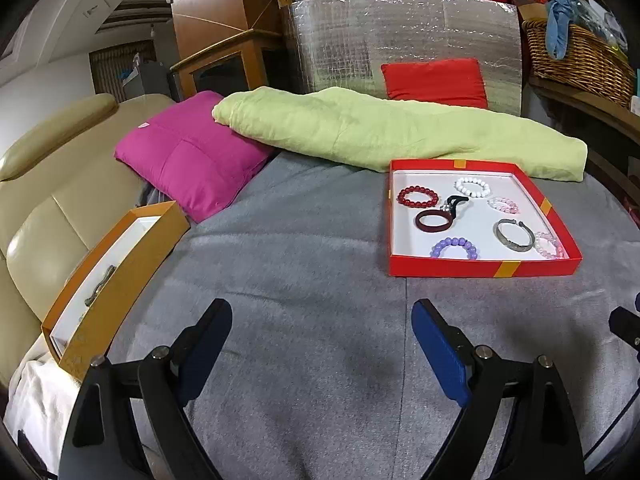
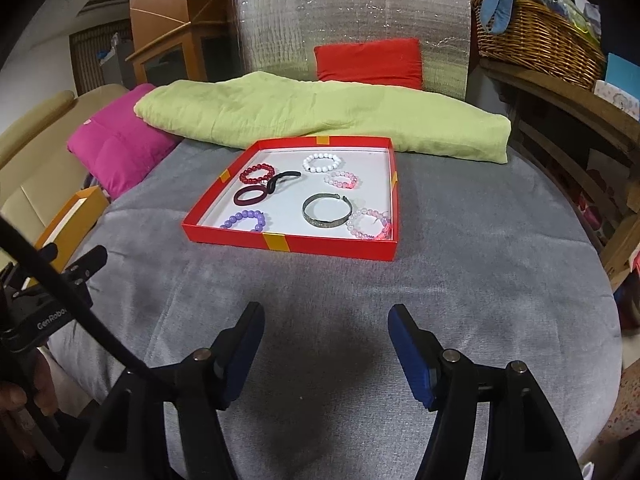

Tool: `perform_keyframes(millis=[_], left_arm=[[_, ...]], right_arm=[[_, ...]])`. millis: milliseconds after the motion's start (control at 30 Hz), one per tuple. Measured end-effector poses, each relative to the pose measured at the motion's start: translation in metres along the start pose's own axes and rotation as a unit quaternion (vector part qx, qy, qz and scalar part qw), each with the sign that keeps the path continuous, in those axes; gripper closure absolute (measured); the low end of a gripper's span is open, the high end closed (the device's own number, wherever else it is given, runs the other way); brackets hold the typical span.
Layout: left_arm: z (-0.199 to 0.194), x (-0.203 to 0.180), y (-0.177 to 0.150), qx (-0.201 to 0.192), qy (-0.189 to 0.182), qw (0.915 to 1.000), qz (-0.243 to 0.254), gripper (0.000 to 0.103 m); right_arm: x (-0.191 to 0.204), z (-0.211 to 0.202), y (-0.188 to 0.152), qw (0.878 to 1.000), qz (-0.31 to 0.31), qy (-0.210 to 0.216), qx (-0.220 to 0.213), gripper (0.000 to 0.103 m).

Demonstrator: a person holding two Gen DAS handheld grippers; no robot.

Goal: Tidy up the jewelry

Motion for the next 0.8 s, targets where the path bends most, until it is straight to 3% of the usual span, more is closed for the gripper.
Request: perform_keyframes(millis=[800], left_arm=[[0.0092,-0.0043,-0.0004,0.015,-0.009,0.9998,0.006,0.012]], right_arm=[[-0.0061,0.0079,0.0,1.0,0.006,-0.007,0.0,0.035]])
Point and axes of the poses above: each gripper's, at about its wrist camera, not at the fingertips, and z roughly the way its jaws point, x to its left, y to its top, the point moved 4 cm from there along z, roughly the way its jaws point
